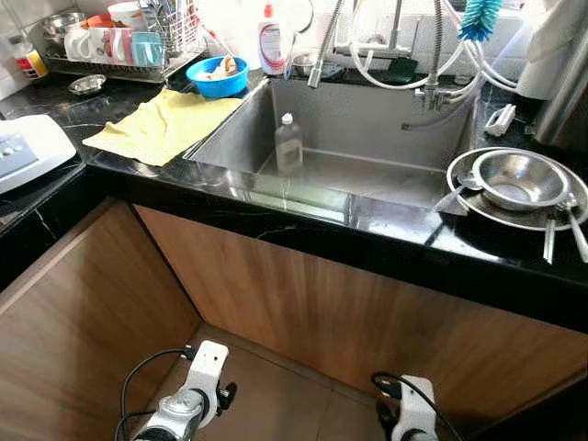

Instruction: Kitchen organization

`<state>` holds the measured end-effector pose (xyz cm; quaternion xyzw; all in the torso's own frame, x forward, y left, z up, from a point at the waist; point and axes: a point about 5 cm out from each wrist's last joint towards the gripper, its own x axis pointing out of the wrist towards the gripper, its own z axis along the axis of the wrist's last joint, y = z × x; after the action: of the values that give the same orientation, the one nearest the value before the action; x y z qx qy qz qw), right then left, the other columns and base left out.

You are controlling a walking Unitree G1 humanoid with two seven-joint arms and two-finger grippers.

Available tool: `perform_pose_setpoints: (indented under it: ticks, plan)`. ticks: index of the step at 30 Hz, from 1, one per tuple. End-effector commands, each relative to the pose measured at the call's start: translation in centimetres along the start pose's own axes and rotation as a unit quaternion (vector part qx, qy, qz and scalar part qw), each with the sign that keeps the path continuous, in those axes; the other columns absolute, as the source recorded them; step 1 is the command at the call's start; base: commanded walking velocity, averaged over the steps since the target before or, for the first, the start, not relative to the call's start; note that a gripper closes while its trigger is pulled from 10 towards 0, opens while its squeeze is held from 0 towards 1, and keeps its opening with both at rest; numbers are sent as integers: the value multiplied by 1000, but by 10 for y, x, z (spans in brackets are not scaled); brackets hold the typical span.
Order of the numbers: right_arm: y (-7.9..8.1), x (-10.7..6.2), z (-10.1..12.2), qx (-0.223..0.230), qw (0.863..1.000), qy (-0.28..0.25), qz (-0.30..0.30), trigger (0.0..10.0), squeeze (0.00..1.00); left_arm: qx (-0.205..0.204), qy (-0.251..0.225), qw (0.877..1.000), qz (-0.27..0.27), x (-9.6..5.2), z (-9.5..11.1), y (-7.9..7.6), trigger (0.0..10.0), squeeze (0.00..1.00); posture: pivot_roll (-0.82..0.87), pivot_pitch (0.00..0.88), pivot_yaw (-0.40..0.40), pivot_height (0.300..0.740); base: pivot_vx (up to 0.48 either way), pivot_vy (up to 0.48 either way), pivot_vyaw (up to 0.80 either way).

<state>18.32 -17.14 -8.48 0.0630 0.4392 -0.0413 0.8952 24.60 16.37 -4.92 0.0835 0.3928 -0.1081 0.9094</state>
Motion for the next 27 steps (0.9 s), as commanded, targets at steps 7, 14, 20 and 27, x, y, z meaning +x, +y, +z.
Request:
perform_pose_setpoints:
  ticks: [7,14,20,27]
  plan:
    - [-18,-8,-21,4,1000,14,0,10000,0,-2,6,1000,4,-1,-4,4,10000,0,-82,0,87,740,0,0,0]
    - [-36,-16,-37,-1,1000,26,-4,10000,0,-3,8,1000,3,-1,-5,2,10000,0,-81,0,82,740,0,0,-638]
    - [-41,-22,-49,-1,1000,30,-4,10000,0,-4,10,1000,3,-1,-6,2,10000,0,-81,0,81,740,0,0,-681]
    - [-28,-15,-37,1,1000,14,1,10000,0,-4,11,1000,3,-1,-7,2,10000,0,-80,0,80,740,0,0,0]
